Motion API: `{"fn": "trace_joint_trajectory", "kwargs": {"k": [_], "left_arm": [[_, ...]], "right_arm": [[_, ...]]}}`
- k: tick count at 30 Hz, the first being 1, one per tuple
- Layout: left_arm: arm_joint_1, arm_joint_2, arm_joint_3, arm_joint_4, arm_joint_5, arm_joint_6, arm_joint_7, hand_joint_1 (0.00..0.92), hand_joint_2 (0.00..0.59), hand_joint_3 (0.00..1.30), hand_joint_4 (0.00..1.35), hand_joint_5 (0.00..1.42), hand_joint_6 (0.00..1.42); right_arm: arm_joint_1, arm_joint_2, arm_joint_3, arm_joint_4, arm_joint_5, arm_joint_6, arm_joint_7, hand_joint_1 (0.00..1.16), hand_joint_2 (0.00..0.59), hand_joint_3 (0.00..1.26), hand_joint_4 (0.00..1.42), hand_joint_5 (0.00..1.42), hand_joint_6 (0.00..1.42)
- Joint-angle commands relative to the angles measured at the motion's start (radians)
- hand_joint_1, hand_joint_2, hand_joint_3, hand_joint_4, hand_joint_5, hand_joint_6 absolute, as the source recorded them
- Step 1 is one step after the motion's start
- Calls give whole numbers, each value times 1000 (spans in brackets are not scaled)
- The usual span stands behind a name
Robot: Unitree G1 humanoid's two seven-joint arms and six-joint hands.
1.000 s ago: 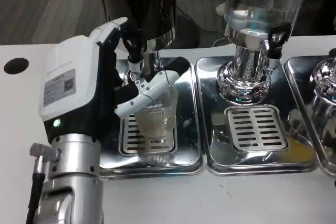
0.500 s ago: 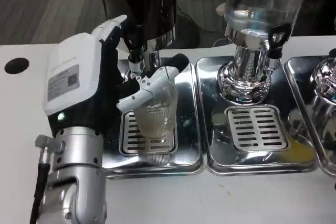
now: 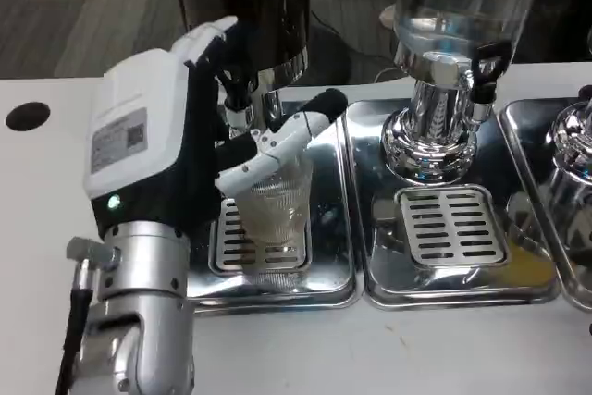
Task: Grasp the cup under the faucet to collect the drink, then remove the cup.
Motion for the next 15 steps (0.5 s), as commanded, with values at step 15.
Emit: {"fn": "trace_joint_trajectory", "kwargs": {"k": [15], "left_arm": [[-34,-10,4,90,-4,27,-43,93,61,282,222,832,921]], "right_arm": [[7,-10,-10,35,42,-32,26,477,347,265,99,72,0]]}}
